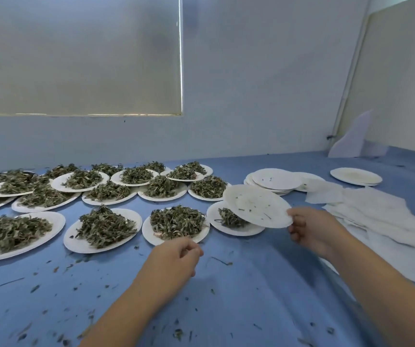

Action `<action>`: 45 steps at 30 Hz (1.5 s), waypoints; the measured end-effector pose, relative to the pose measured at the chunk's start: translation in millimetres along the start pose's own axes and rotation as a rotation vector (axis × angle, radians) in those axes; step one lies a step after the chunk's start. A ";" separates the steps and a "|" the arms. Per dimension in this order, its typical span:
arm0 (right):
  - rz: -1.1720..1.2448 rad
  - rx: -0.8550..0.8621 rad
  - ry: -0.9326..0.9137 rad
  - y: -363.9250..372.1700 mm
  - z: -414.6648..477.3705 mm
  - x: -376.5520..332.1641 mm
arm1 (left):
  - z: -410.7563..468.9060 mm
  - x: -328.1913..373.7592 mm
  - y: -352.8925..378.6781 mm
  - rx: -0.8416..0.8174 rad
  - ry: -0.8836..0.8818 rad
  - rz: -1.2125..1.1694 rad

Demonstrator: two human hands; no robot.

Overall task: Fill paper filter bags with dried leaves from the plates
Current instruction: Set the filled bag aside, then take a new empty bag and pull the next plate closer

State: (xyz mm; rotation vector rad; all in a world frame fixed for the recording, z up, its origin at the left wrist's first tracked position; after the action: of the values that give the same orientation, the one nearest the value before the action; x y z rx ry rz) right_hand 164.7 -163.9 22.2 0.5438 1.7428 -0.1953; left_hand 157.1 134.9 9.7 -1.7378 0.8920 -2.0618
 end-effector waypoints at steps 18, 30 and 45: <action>0.352 0.307 -0.019 15.6 123.3 -32.2 | 10.4 -14.5 10.2 -0.047 0.151 0.212; -0.186 0.229 -0.055 12.8 94.9 -23.4 | 6.1 -11.4 11.7 -0.028 0.132 0.230; -1.620 -0.046 -0.053 -38.2 -31.4 -21.8 | -8.2 -4.0 6.5 -0.073 0.133 0.272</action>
State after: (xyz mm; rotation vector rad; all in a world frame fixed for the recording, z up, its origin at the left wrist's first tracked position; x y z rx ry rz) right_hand 123.0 -189.9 44.8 -1.0172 1.7291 -1.2464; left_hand 149.1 134.5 1.9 -1.4329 1.1852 -2.0022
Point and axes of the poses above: each hand's wrist, its own z-axis towards the middle knuckle, its own y-axis out of the palm, x = y × z, the point moved 3 cm from there along z, towards the middle knuckle, and after that the axes turned 3 degrees about z, right-handed, at the moved point
